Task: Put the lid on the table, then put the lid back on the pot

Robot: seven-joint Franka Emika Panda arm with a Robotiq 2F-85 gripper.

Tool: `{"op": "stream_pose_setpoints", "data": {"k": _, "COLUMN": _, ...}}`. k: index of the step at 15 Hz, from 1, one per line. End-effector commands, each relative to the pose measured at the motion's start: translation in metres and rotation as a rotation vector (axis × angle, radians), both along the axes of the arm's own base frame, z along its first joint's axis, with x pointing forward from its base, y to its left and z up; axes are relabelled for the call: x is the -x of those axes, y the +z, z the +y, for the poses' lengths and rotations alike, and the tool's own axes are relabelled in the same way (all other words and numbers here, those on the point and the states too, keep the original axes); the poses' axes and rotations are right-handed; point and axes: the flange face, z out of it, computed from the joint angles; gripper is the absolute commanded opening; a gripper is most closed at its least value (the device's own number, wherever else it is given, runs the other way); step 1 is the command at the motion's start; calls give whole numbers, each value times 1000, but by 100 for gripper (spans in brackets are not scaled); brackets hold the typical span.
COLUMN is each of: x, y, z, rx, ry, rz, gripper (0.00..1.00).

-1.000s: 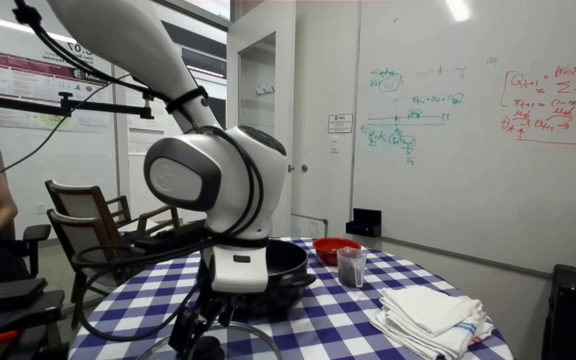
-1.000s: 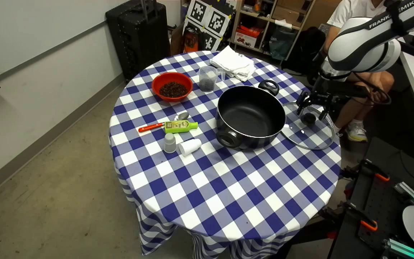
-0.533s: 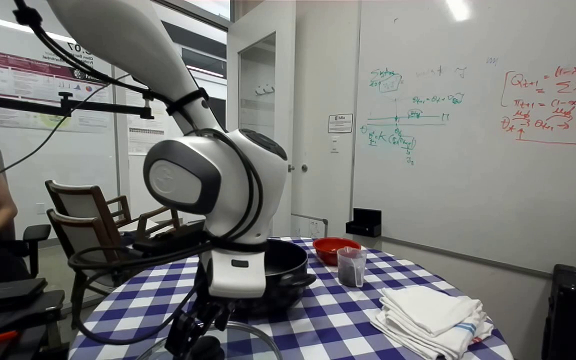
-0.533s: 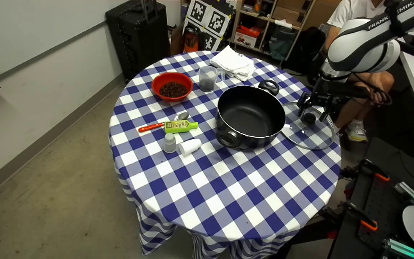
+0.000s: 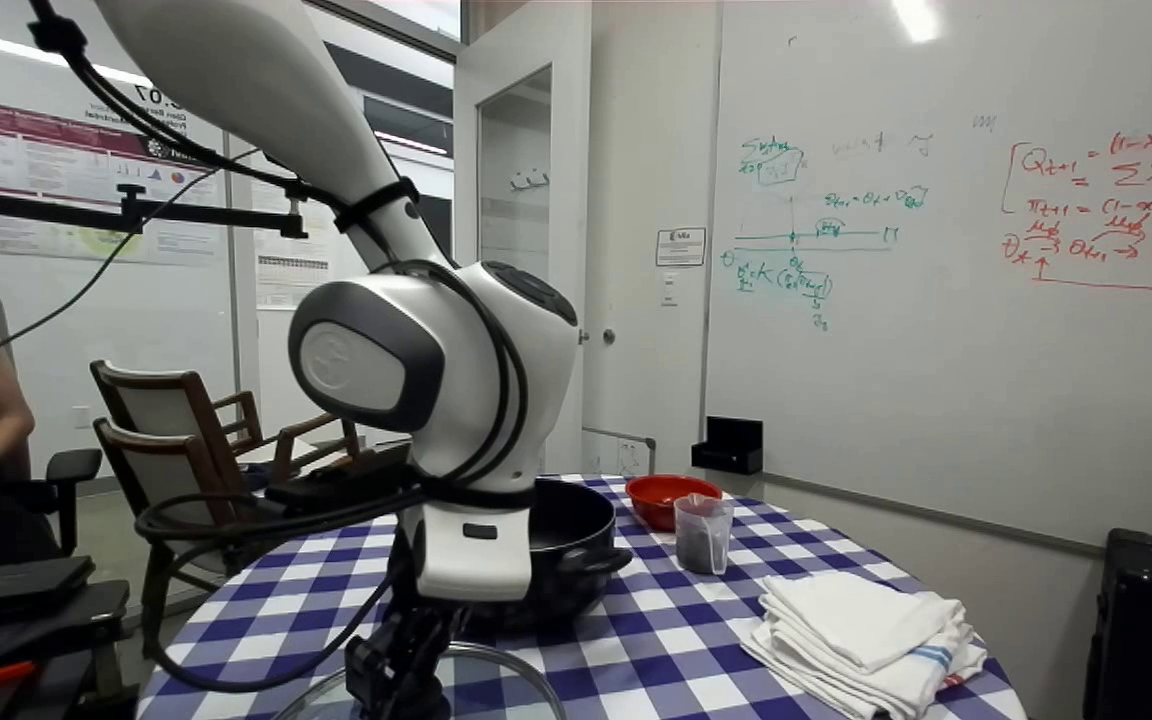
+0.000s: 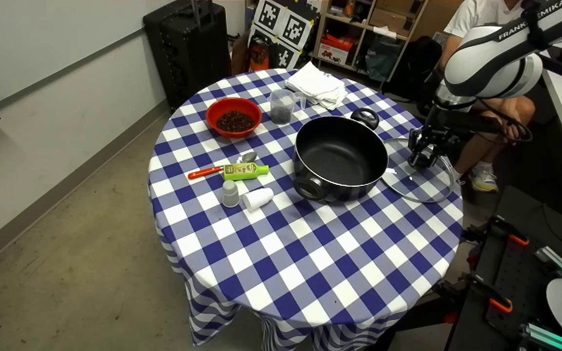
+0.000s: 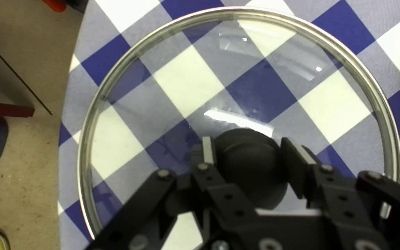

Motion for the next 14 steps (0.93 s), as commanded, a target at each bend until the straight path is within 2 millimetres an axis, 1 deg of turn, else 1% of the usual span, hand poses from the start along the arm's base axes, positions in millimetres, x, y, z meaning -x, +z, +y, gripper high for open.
{"op": "stream_pose_setpoints", "data": {"k": 1, "x": -3, "y": 0, "z": -2, "rx": -15, "ry": 5, "rz": 4, "gripper": 24}}
{"op": "stream_pose_setpoints", "data": {"k": 5, "x": 1, "y": 3, "z": -6, "rx": -11, "ry": -6, "rz": 13, "gripper": 24}}
{"op": "stream_pose_setpoints", "data": {"k": 8, "x": 11, "y": 18, "z": -23, "rx": 22, "ry": -43, "rz": 9, "gripper": 24}}
{"op": "stream_pose_setpoints", "data": {"k": 11, "x": 22, "y": 46, "z": -51, "rx": 90, "ry": -58, "rz": -9, "gripper": 24}}
{"op": "stream_pose_setpoints", "data": {"k": 13, "x": 25, "y": 74, "z": -68, "rx": 146, "ry": -47, "rz": -30, "gripper": 24}}
{"op": "stream_pose_setpoints", "data": {"k": 14, "x": 24, "y": 91, "z": -73, "rx": 172, "ry": -30, "rz": -50, "gripper": 24}}
